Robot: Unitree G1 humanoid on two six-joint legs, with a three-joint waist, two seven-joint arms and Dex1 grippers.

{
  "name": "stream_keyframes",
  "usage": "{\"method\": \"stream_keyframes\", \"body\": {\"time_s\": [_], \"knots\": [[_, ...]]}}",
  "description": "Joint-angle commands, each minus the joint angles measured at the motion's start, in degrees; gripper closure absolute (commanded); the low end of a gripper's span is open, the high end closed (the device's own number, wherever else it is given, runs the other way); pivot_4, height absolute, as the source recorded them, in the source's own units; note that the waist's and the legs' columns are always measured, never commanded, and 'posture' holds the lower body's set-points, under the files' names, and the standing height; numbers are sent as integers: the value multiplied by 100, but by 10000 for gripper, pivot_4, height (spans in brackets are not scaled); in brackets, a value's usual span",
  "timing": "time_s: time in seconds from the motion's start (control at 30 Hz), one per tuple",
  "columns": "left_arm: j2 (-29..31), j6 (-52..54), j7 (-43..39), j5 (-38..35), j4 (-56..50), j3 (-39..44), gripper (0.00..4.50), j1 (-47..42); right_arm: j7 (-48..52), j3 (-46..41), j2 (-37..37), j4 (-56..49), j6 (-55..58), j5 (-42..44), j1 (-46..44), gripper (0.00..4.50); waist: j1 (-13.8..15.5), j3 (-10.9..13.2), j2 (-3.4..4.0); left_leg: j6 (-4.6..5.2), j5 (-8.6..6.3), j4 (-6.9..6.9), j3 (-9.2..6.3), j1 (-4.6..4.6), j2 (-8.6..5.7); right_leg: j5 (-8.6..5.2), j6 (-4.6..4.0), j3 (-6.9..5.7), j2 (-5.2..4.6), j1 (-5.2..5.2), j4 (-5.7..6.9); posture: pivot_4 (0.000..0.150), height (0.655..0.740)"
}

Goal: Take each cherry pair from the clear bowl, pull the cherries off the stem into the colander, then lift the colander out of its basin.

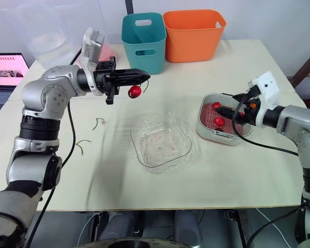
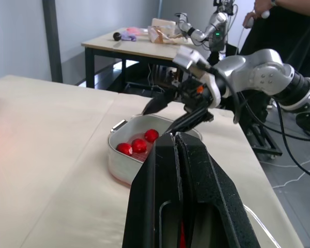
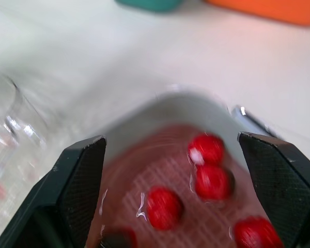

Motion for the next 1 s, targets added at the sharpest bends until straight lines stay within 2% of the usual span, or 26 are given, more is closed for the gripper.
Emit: {"method": "stream_keyframes", "body": {"time_s": [0.03,0.17,0.37,0.5,0.67,1.0], "knots": [[7,160,65,-304,-238,284,45000,-155,-129,-311,412,-677,694,1058,-495,1725,-12,1,-1,0,0,-1,0,0,1,0,0,0,0,0,0,1500,7400],[-38,270,39,-405,-606,173,45000,-48,-508,-161,1196,-1139,1294,1867,-768,751,6,0,-1,0,0,0,-8,0,4,0,0,-3,1,0,0,1500,7400],[-236,482,320,-647,-951,292,45000,3,-1522,-86,2534,-1305,1718,2959,-1064,751,49,0,-1,-2,1,1,-12,-1,-3,0,-1,-1,-7,3,-2,1500,7400],[-301,578,489,-784,-1131,323,45000,72,-2163,97,3216,-1295,1704,3294,-1231,751,8,-1,1,-3,2,-1,-14,-1,-2,1,-1,0,-6,-2,0,1500,7400],[-277,563,547,-786,-1301,264,45000,245,-2495,261,3568,-1249,1646,3572,-1336,751,-11,-1,2,-3,2,-3,-14,-1,-2,0,-1,1,-4,-9,9,1500,7400],[-255,571,593,-823,-1302,285,45000,240,-2561,553,3657,-1228,1508,3587,-1388,751,-12,-1,2,-3,2,-2,-13,-1,-3,0,-1,2,-4,-9,10,1500,7400]]}}
